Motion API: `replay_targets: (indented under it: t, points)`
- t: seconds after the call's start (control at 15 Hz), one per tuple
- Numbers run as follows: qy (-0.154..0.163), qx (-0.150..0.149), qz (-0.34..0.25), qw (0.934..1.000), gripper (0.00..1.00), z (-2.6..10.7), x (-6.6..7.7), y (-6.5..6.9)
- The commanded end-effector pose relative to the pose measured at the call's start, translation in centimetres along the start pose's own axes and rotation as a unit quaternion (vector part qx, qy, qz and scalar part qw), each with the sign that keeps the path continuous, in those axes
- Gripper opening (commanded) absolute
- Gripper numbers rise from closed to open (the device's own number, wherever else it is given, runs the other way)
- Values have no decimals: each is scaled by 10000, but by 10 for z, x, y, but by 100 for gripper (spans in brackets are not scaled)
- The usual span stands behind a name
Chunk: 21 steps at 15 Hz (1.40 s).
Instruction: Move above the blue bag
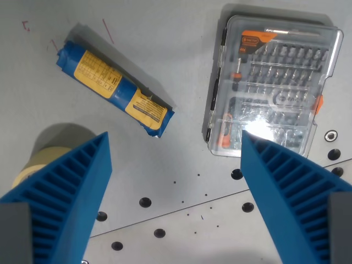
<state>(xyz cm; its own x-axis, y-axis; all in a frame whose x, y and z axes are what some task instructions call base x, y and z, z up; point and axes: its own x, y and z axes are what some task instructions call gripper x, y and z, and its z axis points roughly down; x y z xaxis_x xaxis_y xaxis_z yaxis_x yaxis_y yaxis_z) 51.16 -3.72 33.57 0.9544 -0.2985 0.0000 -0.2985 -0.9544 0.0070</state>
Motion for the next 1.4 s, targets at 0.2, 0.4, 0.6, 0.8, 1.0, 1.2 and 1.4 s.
replay_targets:
  t: [0.2,0.4,0.6,0.8,1.0,1.2,1.4]
  points:
    - [21,5,-370,9993,100,3,-1,-2]
    - [67,14,-641,9979,100,9,-1,-4]
    - [138,27,-990,9950,100,18,-2,-8]
    - [200,27,-1392,9901,100,28,-4,-12]
    - [245,14,-1828,9828,100,41,-7,-17]
    - [258,-20,-2264,9737,100,55,-9,-23]
    - [219,-70,-2676,9633,100,70,-10,-30]
